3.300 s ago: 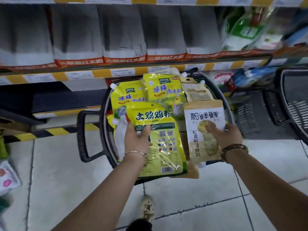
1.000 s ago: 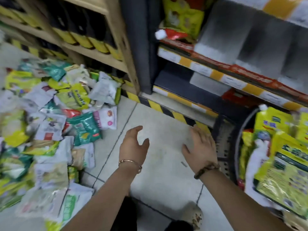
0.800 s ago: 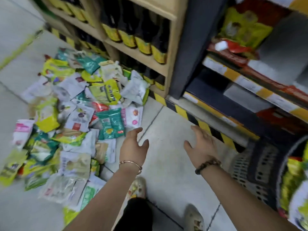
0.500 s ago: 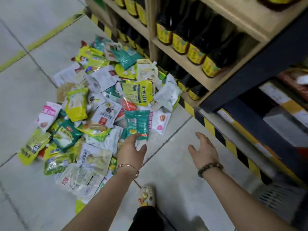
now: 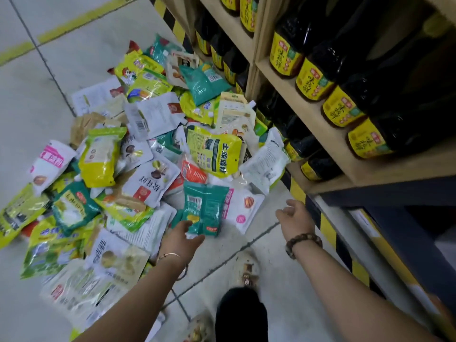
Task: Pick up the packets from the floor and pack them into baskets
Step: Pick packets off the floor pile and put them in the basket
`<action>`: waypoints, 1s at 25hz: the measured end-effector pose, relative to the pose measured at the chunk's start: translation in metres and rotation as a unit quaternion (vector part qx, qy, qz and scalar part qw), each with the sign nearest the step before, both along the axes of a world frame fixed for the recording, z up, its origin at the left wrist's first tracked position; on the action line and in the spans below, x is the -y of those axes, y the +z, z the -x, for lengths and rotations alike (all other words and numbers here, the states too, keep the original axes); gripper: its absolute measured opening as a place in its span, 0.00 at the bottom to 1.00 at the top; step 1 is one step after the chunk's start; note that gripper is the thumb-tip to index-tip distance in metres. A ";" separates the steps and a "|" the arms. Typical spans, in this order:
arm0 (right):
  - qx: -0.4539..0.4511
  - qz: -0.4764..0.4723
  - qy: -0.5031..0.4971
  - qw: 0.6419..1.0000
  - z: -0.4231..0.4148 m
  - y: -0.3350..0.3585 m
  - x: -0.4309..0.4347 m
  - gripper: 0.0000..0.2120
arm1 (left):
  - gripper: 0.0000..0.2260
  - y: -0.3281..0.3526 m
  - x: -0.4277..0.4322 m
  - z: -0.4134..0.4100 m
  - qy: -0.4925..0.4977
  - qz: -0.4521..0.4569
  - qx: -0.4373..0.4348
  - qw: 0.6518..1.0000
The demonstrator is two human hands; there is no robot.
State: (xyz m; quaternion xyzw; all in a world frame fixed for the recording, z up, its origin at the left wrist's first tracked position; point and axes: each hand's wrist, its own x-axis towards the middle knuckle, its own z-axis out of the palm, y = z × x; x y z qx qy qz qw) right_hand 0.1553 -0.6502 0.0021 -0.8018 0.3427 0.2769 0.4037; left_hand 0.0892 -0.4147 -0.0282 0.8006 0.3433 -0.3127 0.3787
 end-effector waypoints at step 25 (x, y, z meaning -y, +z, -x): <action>-0.087 -0.190 -0.239 0.948 -0.179 -0.217 0.013 0.26 | 0.16 -0.215 -0.010 -0.080 0.195 -0.023 -0.022 0.980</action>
